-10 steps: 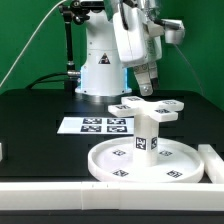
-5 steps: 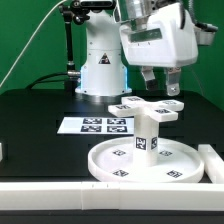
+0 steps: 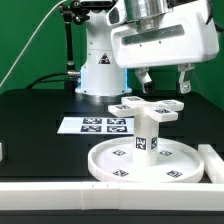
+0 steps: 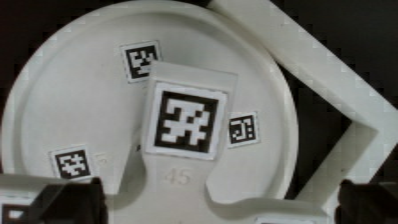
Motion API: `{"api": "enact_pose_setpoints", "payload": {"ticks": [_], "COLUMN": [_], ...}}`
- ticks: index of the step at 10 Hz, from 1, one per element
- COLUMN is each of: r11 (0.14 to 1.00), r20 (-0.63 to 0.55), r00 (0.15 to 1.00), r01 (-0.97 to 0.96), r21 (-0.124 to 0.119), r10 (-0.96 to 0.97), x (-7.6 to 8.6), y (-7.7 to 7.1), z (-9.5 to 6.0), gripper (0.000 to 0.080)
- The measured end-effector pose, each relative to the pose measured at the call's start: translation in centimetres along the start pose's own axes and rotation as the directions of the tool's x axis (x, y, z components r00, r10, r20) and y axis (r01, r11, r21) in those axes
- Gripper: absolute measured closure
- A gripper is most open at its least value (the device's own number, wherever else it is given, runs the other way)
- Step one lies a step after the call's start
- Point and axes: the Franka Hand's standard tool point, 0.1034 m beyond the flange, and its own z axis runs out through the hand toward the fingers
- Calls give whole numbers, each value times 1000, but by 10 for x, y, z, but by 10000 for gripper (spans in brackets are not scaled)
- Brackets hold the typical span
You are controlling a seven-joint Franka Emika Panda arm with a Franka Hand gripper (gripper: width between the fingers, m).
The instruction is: Assemble round table
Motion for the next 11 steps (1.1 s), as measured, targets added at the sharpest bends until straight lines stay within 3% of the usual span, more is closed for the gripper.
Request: {"api": "enact_pose_setpoints", "payload": {"ticks": [2, 3, 4, 8, 9, 10, 11], "r11": [903, 839, 836, 638, 468, 280, 145], "r20": [1, 20, 16, 28, 37, 61, 84], "r00": [904, 840, 837, 639, 470, 285, 153], "r01": [427, 542, 547, 769, 882, 957, 985], "r21": [-41, -41, -41, -39, -48, -78, -95], "r10": [-427, -542, -547, -769, -882, -957, -985], "x": [1, 2, 2, 4, 7, 11, 12], "y": [1, 1, 0, 1, 3, 3, 3], "z": [-1, -1, -1, -1, -2, -4, -5], "gripper": [150, 150, 150, 150, 150, 150, 150]}}
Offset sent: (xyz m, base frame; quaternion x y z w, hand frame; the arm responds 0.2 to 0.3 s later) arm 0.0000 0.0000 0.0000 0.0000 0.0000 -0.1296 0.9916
